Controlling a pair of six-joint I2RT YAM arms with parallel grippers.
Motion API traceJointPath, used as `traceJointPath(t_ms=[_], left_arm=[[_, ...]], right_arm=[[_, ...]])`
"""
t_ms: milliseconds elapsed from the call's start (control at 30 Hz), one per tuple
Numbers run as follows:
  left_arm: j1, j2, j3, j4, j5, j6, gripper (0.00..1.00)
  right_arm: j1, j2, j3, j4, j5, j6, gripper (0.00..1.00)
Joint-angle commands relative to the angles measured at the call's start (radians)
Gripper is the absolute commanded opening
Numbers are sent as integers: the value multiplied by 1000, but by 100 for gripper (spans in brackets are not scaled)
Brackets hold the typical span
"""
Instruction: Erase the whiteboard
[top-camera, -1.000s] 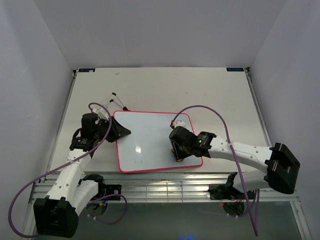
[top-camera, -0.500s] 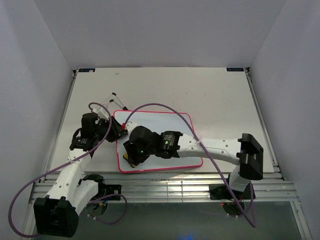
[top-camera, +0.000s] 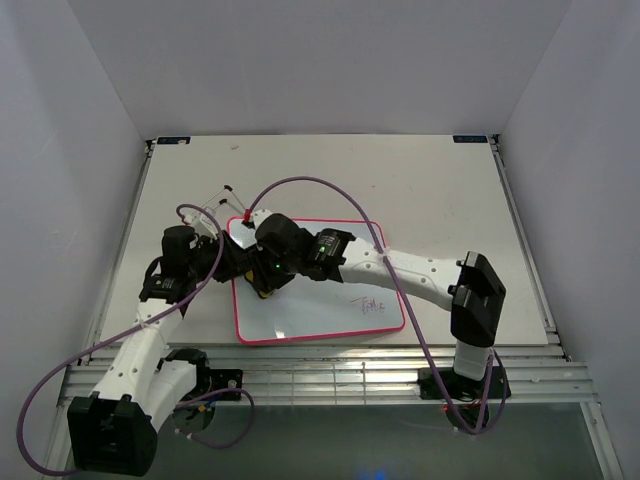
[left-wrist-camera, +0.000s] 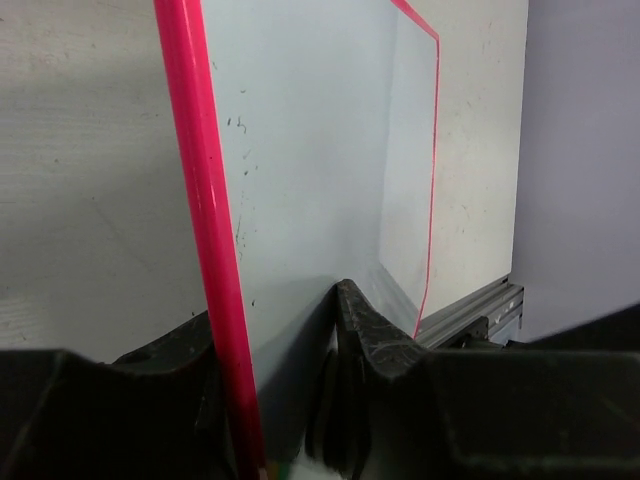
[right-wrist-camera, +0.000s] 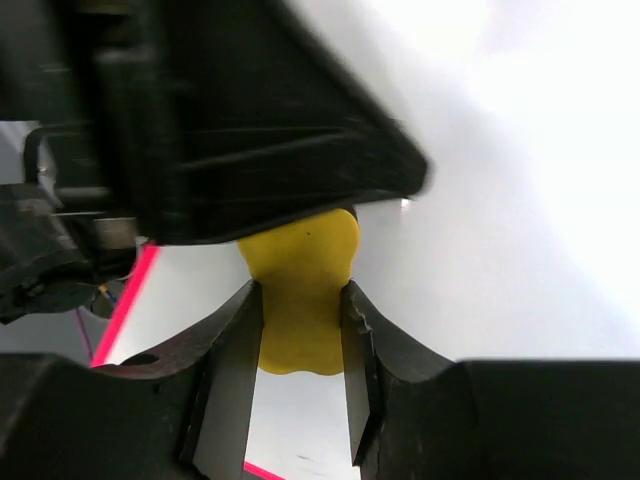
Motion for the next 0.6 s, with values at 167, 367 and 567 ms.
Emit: traceJointPath(t_ms=[167, 367, 567], left_arm=[[-7, -48, 9, 77, -14, 113, 0], [-7, -42, 8, 94, 23, 116, 0], [-5, -40, 6, 99, 29, 115, 0]], right_arm=[[-149, 17, -76, -77, 156, -24, 33], [-116, 45, -35, -77, 89, -28, 33], [-4, 160, 213, -126, 29, -42, 33]])
